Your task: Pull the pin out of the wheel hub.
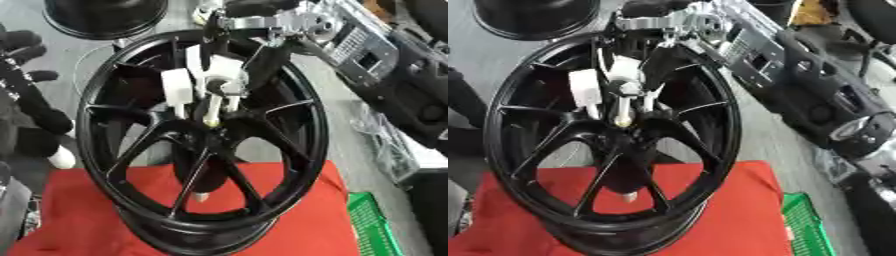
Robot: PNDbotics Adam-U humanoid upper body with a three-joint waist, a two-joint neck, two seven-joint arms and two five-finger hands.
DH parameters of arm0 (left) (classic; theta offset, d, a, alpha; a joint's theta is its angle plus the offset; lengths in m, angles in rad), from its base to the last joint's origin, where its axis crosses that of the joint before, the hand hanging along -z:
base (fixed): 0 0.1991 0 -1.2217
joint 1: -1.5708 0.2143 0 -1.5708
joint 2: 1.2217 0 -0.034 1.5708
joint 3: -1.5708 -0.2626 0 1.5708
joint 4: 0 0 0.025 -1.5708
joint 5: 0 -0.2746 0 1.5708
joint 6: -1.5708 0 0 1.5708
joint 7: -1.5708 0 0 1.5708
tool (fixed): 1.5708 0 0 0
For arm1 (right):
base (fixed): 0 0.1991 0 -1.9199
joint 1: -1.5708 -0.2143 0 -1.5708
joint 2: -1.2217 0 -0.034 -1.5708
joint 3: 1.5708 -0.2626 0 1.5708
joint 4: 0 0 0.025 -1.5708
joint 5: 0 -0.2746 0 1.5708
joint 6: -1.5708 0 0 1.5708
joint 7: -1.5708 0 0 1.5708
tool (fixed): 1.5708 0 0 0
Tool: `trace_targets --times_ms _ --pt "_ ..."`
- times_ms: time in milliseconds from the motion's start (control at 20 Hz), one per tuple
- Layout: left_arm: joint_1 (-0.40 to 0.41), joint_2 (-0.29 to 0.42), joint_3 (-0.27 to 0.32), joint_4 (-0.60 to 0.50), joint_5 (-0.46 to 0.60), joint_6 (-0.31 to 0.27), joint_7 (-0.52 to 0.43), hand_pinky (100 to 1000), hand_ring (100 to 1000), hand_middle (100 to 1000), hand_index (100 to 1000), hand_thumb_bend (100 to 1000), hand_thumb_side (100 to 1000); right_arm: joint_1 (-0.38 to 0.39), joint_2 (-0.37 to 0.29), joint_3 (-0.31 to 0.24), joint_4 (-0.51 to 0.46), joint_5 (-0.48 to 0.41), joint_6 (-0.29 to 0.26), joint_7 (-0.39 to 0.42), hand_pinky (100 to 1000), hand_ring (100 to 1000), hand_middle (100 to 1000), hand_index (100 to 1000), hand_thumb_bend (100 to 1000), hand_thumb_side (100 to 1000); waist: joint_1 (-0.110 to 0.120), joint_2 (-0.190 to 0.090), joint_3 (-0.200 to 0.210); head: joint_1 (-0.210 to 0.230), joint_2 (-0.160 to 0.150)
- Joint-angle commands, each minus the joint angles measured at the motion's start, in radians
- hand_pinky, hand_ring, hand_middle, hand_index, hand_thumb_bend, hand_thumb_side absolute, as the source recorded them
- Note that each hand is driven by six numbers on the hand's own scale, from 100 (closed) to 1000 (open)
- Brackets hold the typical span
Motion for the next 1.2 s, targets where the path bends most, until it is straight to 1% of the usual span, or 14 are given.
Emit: trace_targets --times_ms 50,150,450,700,900,1000,1200 --pt "-0.008 0.014 0.002 -0.018 -0.005 0.0 -0.006 654 816 707 712 152 742 -0.024 -0.05 -0.038 -0.036 -0.027 0.01 -0.023 705 599 384 572 153 289 0.004 -0.021 -0.002 -0.004 0.006" --pt "-0.007 0.014 0.002 -0.018 -0.007 0.0 -0.008 654 817 707 712 152 742 -0.027 -0.07 -0.054 -0.053 -0.042 0.018 -0.043 705 597 382 570 164 293 0.003 -0.022 -0.003 -0.004 0.006" --pt "-0.005 0.016 0.001 -0.016 -0.01 0.003 -0.012 653 818 707 712 151 744 -0.023 -0.13 -0.072 -0.079 -0.057 0.032 -0.084 706 591 379 565 186 307 -0.001 -0.025 -0.003 -0.01 0.006" --pt "-0.005 0.017 0.001 -0.015 -0.012 0.005 -0.014 653 819 708 712 152 745 -0.001 -0.183 -0.114 -0.092 -0.079 0.041 -0.135 707 582 373 559 186 286 -0.004 -0.025 -0.004 -0.013 0.006" --pt "-0.005 0.017 0.003 -0.014 -0.013 0.005 -0.013 652 820 709 712 152 745 0.039 -0.229 -0.151 -0.093 -0.099 0.052 -0.176 705 578 371 557 178 267 -0.005 -0.024 -0.003 -0.015 0.006" --pt "-0.005 0.017 0.004 -0.014 -0.013 0.005 -0.013 652 821 709 712 152 746 0.066 -0.253 -0.175 -0.101 -0.113 0.058 -0.2 705 575 368 553 168 242 -0.005 -0.023 -0.004 -0.014 0.006" --pt "-0.005 0.019 0.004 -0.015 -0.015 0.007 -0.013 652 822 709 712 151 746 0.146 -0.323 -0.236 -0.123 -0.15 0.072 -0.266 704 572 364 551 165 223 -0.005 -0.022 -0.007 -0.009 0.006"
